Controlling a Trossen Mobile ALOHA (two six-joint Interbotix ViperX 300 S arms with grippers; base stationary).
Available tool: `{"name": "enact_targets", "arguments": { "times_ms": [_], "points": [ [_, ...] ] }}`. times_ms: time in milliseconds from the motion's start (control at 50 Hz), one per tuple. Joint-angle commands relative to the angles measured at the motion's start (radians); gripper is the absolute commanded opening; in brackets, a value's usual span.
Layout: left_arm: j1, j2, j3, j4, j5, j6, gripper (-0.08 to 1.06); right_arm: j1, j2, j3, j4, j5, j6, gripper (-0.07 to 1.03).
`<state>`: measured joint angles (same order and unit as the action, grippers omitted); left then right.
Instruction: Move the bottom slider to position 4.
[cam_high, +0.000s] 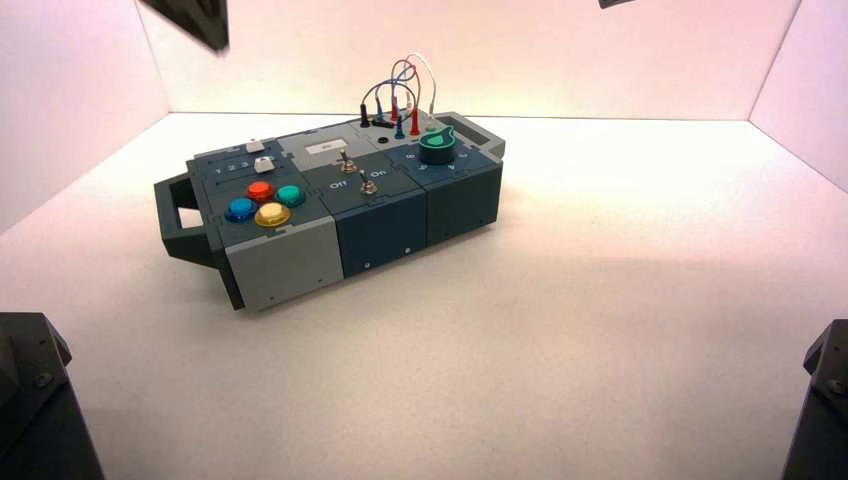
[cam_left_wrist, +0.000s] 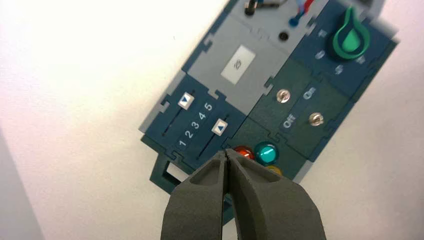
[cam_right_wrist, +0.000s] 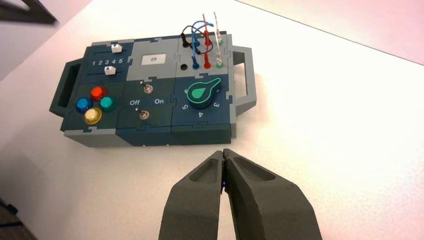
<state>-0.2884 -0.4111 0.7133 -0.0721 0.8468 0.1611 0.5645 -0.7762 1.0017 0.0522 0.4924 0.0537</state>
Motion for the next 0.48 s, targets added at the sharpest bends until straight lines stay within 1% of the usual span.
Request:
{"name": "enact_targets", "arguments": {
  "times_ms": [20,260,360,480],
  "points": [
    [-0.006,-0.069,-0.015,-0.005,0.014,-0.014,-0.03,-0.003,0.000,-0.035,0.000,-0.002,-0.002,-0.02],
    [-0.011,-0.192,0.054,-0.018,0.014,-0.057,-0.03,-0.003,0.021,-0.035,0.002,0.008,-0.002,-0.02],
    [-0.012,-0.232,0.086,-0.020,0.005,-0.064,-0.03,-0.003,0.052,-0.041,0.003,0.009,-0.002,-0.02],
    [-0.012,-0.250,0.106,-0.020,-0.008,-0.064,-0.03,-0.003,0.066,-0.046,0.003,0.011,-0.002,-0.02]
  ]
}}
